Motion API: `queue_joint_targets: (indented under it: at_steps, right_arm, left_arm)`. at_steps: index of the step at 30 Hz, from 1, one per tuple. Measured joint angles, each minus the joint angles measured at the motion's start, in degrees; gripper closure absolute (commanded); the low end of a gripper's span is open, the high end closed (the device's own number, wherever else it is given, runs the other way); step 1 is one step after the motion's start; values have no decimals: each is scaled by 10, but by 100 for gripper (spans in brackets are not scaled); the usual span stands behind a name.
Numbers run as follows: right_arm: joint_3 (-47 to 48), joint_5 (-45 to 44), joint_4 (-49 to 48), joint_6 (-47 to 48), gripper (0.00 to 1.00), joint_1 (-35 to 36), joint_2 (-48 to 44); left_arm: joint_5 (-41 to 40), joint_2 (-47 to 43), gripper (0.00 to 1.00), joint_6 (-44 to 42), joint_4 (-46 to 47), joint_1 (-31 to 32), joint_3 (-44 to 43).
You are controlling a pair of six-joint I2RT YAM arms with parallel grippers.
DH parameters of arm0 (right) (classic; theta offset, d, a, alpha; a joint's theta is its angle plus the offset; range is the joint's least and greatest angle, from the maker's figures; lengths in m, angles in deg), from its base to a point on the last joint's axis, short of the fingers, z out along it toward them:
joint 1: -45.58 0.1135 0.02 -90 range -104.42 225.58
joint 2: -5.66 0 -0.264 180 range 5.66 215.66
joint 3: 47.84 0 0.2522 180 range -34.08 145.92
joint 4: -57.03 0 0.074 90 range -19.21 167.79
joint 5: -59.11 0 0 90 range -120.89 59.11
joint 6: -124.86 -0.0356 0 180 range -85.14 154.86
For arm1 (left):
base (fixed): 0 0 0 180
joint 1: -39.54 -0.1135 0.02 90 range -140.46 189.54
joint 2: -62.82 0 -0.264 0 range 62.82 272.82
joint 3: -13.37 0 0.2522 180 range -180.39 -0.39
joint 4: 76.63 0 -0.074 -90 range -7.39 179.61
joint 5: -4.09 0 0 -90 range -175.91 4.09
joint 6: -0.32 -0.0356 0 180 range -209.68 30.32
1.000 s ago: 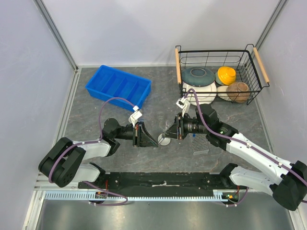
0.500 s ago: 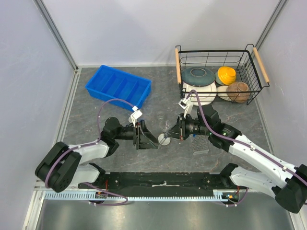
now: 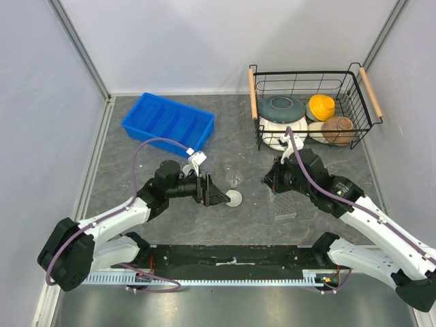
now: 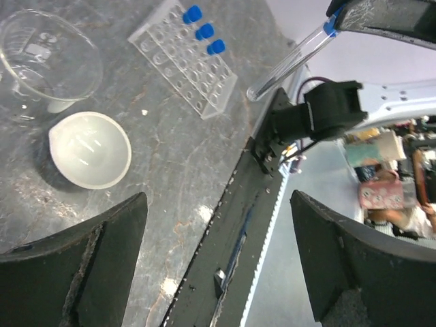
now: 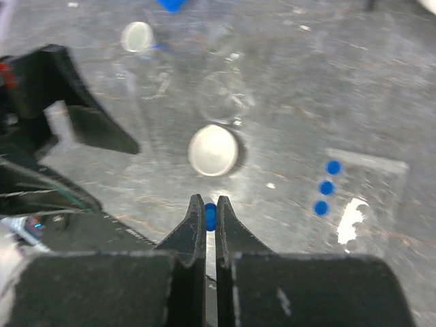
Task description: Organize the chemistry lab equipment
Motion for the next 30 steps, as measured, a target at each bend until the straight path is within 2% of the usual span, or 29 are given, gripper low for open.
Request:
queue_joint_targets:
  at_steps: [8,15,20,30]
  right_arm:
    - [-18,-143,80,-24,100,5,0]
    - [-51,-196,105,-49,100,21,9]
    - [-59,-222,109,-59,100,39,28]
    - [-66,-270,110,-83,100,66,45]
  left_arm:
    - [-158,2,11,-38,-167,76,-70]
    - [-278,-24,11,-45,-270,108,-90]
    - [-319,-49,11,-47,-307,109,-92]
    - [-352,-60,11,-51,-329,109,-94]
